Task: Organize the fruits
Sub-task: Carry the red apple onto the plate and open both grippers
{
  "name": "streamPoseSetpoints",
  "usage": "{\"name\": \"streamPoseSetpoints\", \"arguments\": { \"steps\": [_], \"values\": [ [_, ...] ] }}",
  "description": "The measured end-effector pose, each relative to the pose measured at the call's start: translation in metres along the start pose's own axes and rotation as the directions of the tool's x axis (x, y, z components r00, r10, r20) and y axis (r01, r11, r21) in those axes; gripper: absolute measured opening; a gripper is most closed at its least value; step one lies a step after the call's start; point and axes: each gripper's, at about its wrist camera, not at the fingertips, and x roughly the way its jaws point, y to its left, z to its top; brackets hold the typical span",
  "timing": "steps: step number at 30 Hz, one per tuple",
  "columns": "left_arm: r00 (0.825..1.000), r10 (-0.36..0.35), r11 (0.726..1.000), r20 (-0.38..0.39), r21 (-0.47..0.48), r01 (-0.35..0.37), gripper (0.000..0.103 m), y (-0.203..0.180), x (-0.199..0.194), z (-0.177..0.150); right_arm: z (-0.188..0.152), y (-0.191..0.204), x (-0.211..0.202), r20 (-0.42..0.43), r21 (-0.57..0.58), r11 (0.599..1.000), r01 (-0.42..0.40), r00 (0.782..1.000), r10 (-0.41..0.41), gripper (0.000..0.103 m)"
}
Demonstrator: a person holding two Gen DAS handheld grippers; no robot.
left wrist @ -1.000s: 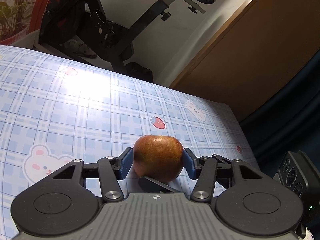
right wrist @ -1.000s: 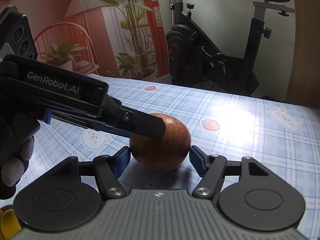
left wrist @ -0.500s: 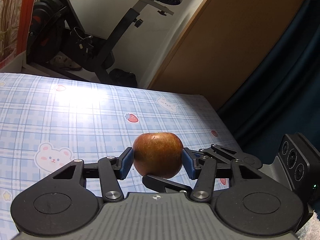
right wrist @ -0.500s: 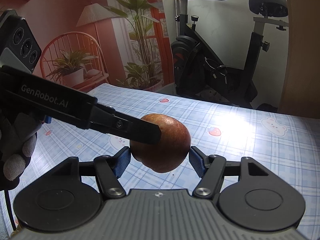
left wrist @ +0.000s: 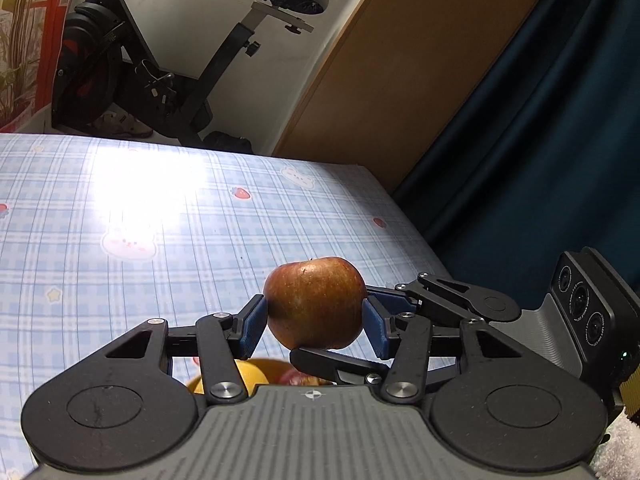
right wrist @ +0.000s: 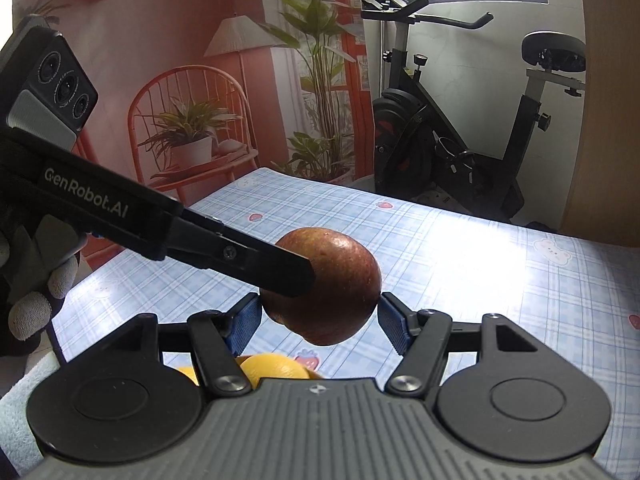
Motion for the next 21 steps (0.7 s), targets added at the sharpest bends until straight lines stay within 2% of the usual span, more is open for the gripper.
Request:
{"name": "streamPoseSetpoints", "arguments": {
  "steps": [4, 7, 11, 15, 21],
  "values": [
    [0.999, -0.009, 1.0, -0.032, 0.005, 0.01, 0.054, 0.0, -0.012, -0.026, -0.019, 0.023, -0.012, -0.025, -0.006, 1.0, -0.015, 1.0, 0.015, 0.067],
    [0.997, -0.018, 0.999, -0.073, -0.031, 0.016, 0.054, 0.007, -0.013, -0.045, -0.037, 0.035, -0.013, -0.068, -0.006, 1.0, -0.029, 0.997, 0.029, 0.067],
    [0.993, -0.001, 1.0, -0.118, -0.029, -0.002, 0.054, 0.01, -0.011, -0.066, -0.052, 0.048, -0.011, -0.116, -0.018, 0.999, -0.038, 0.993, 0.036, 0.067],
    [0.991, 0.002, 0.999, -0.137, -0.046, -0.009, 0.054, 0.016, -0.011, -0.078, -0.064, 0.052, -0.008, -0.141, 0.009, 0.998, -0.058, 0.988, 0.058, 0.067],
    [0.988, 0.02, 0.999, -0.154, -0.034, -0.026, 0.054, 0.016, -0.011, -0.09, -0.079, 0.058, -0.004, -0.188, -0.011, 0.998, -0.068, 0.98, 0.065, 0.066]
  ]
}}
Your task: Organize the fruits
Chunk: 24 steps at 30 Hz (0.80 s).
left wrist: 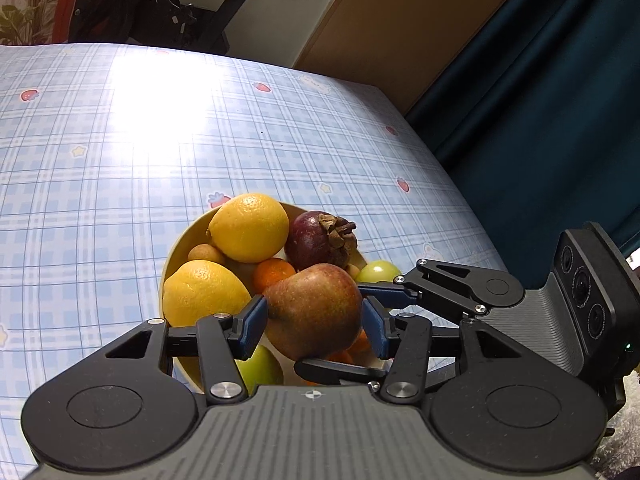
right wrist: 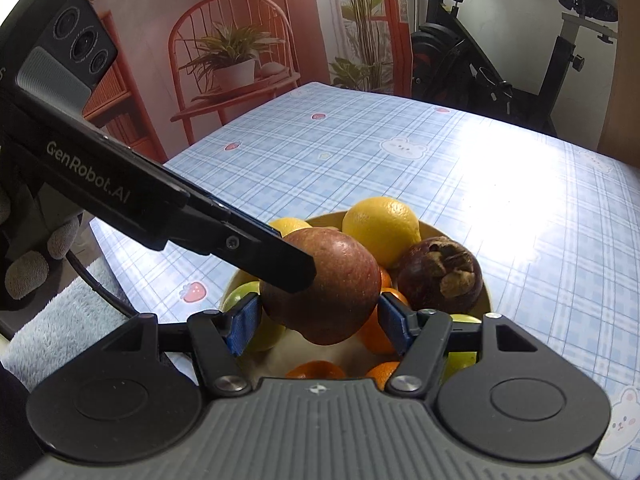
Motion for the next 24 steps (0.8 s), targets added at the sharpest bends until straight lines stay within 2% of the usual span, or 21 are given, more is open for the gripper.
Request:
{"name": "streamPoseSetpoints", "arguments": {
  "steps": [6, 14, 16, 20, 24],
  "values": [
    [1.0, 0.025, 1.0, 0.006, 0.007, -0.025, 0.054, -0.004, -0.004, -0.001, -0.001, -0.001, -0.001, 0.002, 0.012, 1.0, -0.007, 1.0, 0.007, 0.066],
    [0.993, 0.067, 0.997, 0.099, 0.033, -0.071, 0.057, -0.013, -0.023, -0.001, 0.001, -0.01, -0.012, 0.019, 0.068, 0.998, -0.005, 1.0, 0.004, 0.07],
    [0.987, 0.079, 0.996, 0.138, 0.04, -0.086, 0.064, -0.017, -0.03, -0.001, 0.001, -0.013, -0.017, 0.035, 0.089, 0.996, 0.003, 0.999, -0.006, 0.071],
    [0.969, 0.108, 0.989, 0.222, 0.072, -0.127, 0.072, -0.032, -0.045, -0.001, 0.004, -0.018, -0.029, 0.069, 0.126, 0.992, 0.031, 0.997, -0.04, 0.073],
    [0.939, 0.157, 0.98, 0.306, 0.07, -0.187, 0.081, -0.045, -0.06, 0.001, 0.009, -0.024, -0.047, 0.121, 0.169, 0.983, 0.072, 0.988, -0.093, 0.077]
  ]
}}
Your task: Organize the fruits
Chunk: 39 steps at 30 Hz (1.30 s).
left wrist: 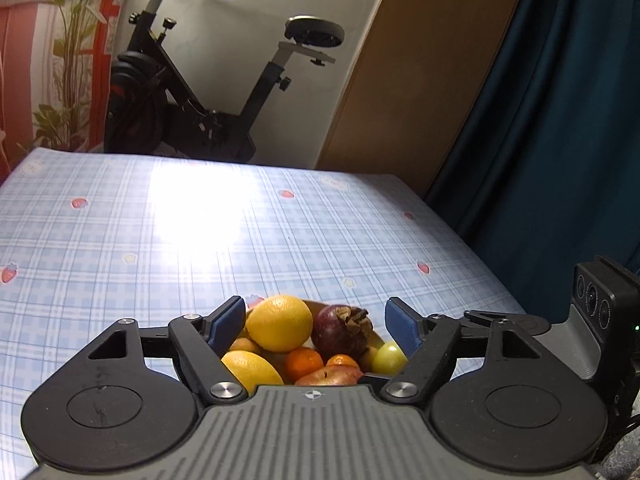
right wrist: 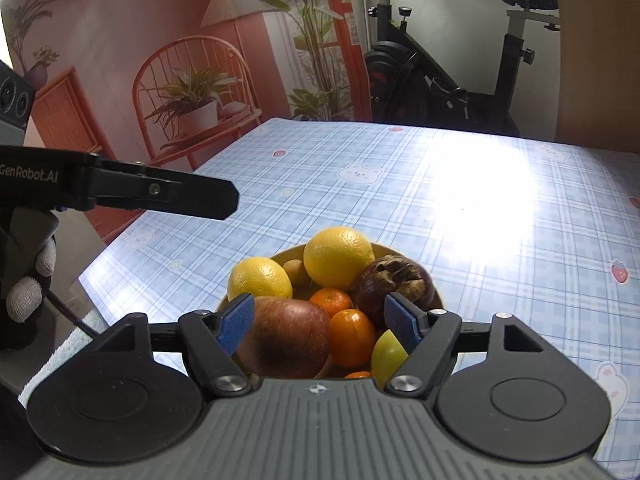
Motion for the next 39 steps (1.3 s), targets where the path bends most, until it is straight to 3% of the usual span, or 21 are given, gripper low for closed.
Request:
{"name": "streamPoseSetpoints", "arguments": {
  "steps": [4, 10, 16, 22, 26, 27, 30, 39],
  "values": [
    [0.995, 0.082, 0.996, 0.055, 0.013, -0.083, 0.085, -0.008, -0.015, 0.008, 0.011, -0.001, -0.02, 0.067, 0.021, 0.998, 0.058, 0.996, -0.059, 0.088],
    [0.97, 0.178, 0.978, 0.168, 0.08, -0.193, 0.092, -0.031, -0.044, 0.015, 0.026, 0.007, -0.052, 0.181, 0.036, 0.992, 0.122, 0.975, -0.127, 0.102],
    [0.952, 0.204, 0.971, 0.227, 0.074, -0.225, 0.093, -0.044, -0.064, 0.023, 0.042, 0.018, -0.078, 0.244, 0.057, 0.98, 0.189, 0.949, -0.197, 0.103],
    [0.913, 0.276, 0.942, 0.3, 0.102, -0.319, 0.095, -0.058, -0.085, 0.036, 0.054, 0.031, -0.096, 0.268, 0.055, 0.967, 0.25, 0.929, -0.256, 0.103],
    [0.857, 0.35, 0.904, 0.377, 0.102, -0.414, 0.099, -0.071, -0.106, 0.045, 0.062, 0.04, -0.112, 0.296, 0.062, 0.959, 0.276, 0.913, -0.282, 0.103],
    [0.852, 0.353, 0.903, 0.387, 0.099, -0.419, 0.099, -0.073, -0.11, 0.046, 0.064, 0.042, -0.115, 0.301, 0.064, 0.957, 0.282, 0.909, -0.288, 0.103],
    [0.858, 0.337, 0.91, 0.388, 0.1, -0.403, 0.1, -0.079, -0.121, 0.051, 0.068, 0.049, -0.124, 0.319, 0.069, 0.95, 0.303, 0.896, -0.309, 0.103],
    [0.846, 0.366, 0.911, 0.389, 0.038, -0.411, 0.1, -0.081, -0.134, 0.049, 0.074, 0.057, -0.138, 0.337, 0.072, 0.949, 0.308, 0.888, -0.314, 0.103]
  ]
}}
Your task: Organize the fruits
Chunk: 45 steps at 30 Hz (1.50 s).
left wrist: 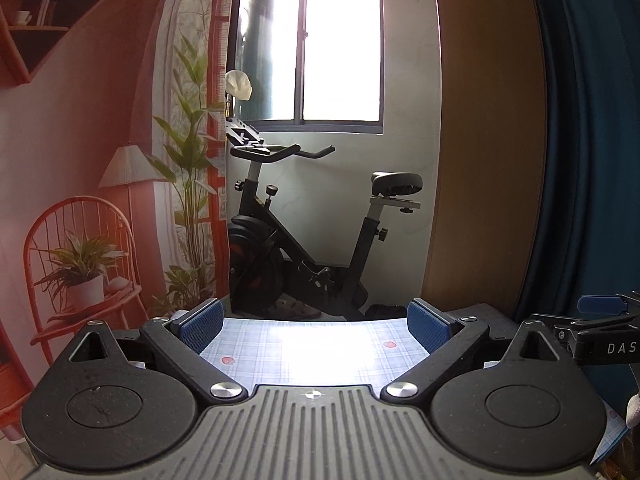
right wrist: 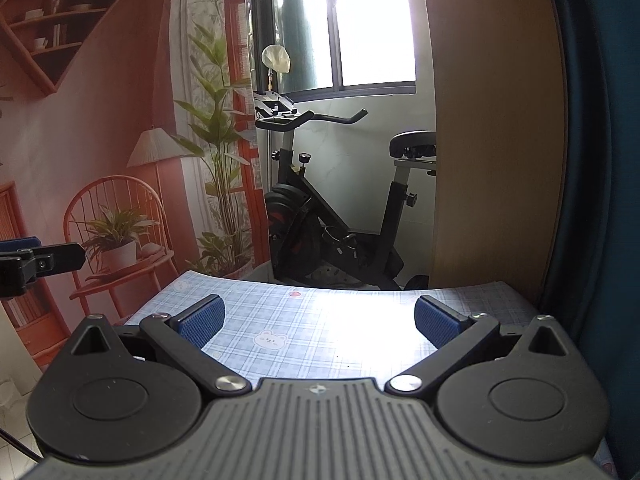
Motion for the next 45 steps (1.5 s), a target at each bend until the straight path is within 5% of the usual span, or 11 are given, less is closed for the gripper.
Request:
{"name": "streamPoseSetpoints", "arguments": {
  "steps": [45],
  "values": [
    [1.0, 0.01, 1.0, -0.002, 0.01, -0.01, 0.1, -0.003, -0.009, 0.005, 0.005, 0.004, -0.02, 0.026, 0.009, 1.0, 0.011, 1.0, -0.011, 0.103]
  ]
}}
